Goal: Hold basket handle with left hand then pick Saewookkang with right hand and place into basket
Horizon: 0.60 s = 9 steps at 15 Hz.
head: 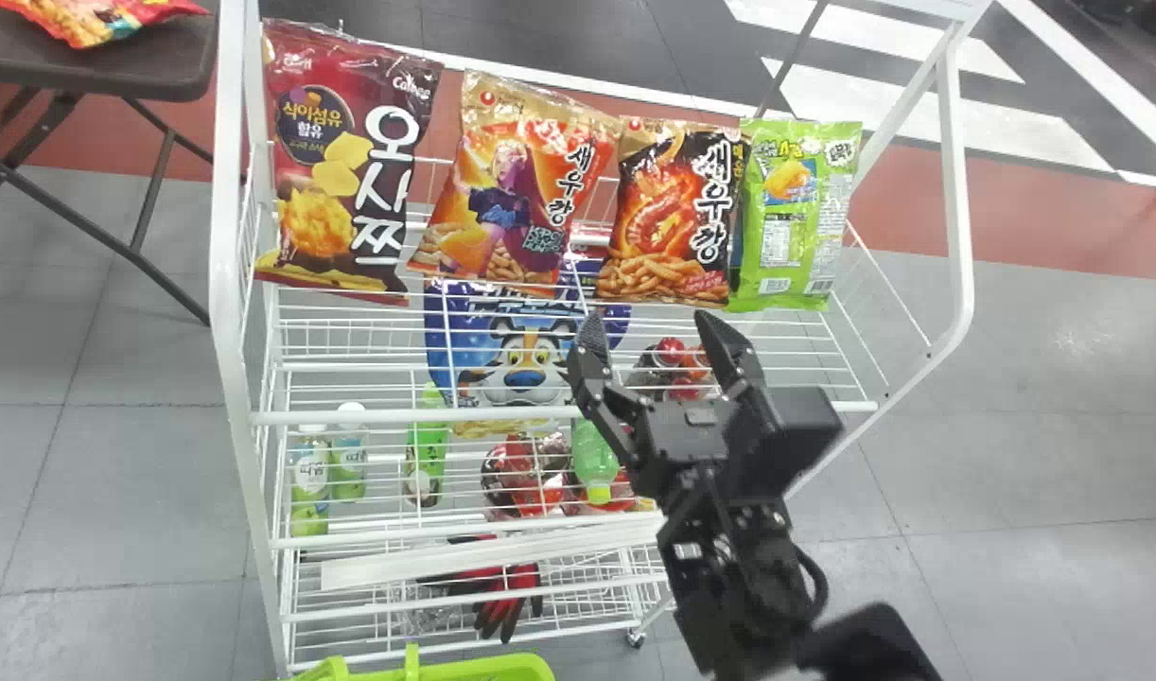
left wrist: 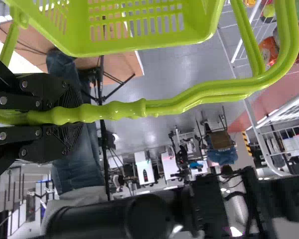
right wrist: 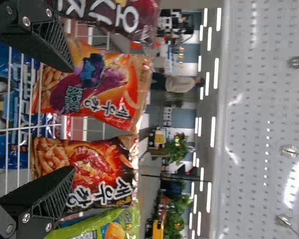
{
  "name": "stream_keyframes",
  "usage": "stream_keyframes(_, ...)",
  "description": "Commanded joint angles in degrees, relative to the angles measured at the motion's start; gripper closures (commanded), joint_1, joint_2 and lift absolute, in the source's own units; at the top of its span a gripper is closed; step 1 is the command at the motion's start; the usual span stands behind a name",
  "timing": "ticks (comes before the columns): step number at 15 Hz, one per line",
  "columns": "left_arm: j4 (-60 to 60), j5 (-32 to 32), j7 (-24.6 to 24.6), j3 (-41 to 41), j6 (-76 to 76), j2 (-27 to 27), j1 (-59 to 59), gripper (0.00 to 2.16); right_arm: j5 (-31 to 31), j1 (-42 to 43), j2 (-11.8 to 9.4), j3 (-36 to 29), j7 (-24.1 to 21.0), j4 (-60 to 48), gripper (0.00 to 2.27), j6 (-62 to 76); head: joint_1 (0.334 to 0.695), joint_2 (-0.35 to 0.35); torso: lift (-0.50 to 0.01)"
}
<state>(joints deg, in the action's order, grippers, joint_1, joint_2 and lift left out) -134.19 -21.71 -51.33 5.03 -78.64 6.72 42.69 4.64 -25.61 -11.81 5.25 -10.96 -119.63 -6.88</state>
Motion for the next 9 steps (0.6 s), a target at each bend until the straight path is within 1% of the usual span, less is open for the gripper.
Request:
stream_keyframes(1, -0.02, 0.00, 0.00, -0.02, -0.08, 0.05, 0.11, 1.77, 0.11, 6.81, -0.05, 0.03, 0.50, 3.61, 0.12, -6.80, 0.695, -0.350, -0.019)
stream_keyframes(5, 0.51, 0.17, 0.61, -0.02, -0.08, -0.04, 0.11, 1.77, 1.86, 13.66, -0.05, 0.12, 3.66, 9.68, 0.12, -8.20, 0.695, -0.350, -0.019)
stream_keyframes(6, 0.68, 0.44, 0.61, -0.02, -0.08, -0.04, 0.03, 1.77, 3.18, 15.42, -0.14, 0.20, 5.16, 11.61, 0.12, -7.85, 0.695, -0.350, -0.019)
stream_keyframes(9, 1.30, 0.88, 0.70, -0.02, 0.10, -0.22, -0.06, 1.77, 4.41, 20.87, 0.12, 1.87, 6.12, 17.06, 0.12, -7.85, 0.695, -0.350, -0.019)
